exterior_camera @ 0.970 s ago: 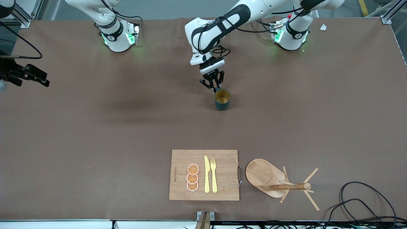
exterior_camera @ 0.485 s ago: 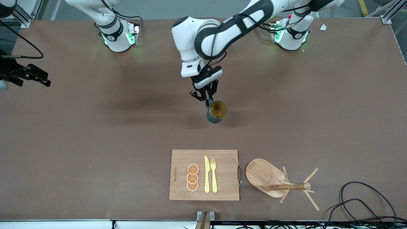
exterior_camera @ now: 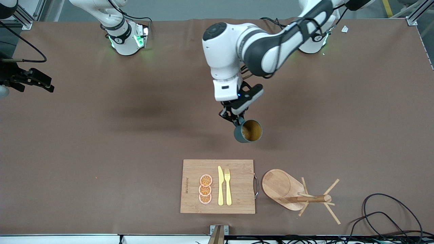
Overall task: Pass cup and hang on rack
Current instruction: 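Lift the cup by the handle with the left gripper toward the rack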
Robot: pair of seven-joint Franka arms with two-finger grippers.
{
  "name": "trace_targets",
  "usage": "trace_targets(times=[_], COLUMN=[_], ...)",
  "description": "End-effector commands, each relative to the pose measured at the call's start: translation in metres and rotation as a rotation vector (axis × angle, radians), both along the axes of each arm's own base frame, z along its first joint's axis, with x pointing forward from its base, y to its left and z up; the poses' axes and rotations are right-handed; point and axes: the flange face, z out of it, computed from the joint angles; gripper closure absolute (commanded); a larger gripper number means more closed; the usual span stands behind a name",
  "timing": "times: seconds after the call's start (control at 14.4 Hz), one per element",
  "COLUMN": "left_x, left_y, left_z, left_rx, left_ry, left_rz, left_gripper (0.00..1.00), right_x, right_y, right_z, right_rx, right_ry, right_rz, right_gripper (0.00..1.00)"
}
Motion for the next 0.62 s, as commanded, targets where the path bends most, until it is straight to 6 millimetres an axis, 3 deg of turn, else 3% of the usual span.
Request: trace_targets(times=[0.0, 0.28, 0.55], left_x=[0.024, 0.059, 0.083], left_y=[0.031, 0.078, 0.110], left_z=[0.032, 0.066, 0.080], left_rx=[-0.057, -0.186, -0.337], left_ry=[0.061, 0.125, 0.166], left_rz=[0.009, 0.049, 0.102], left_gripper=[1.00, 1.00, 1.00], right_x=[-0.010, -0.010, -0.010], right_y=[-0.002, -0.001, -0.002], right_z=[0.002, 0.003, 0.003], right_rx=[0.007, 0.007, 0.006], right_ry=[-0.011, -0.014, -0.014], right_rz=[0.008, 0.011, 0.010], right_gripper=[0.00, 0.00, 0.00])
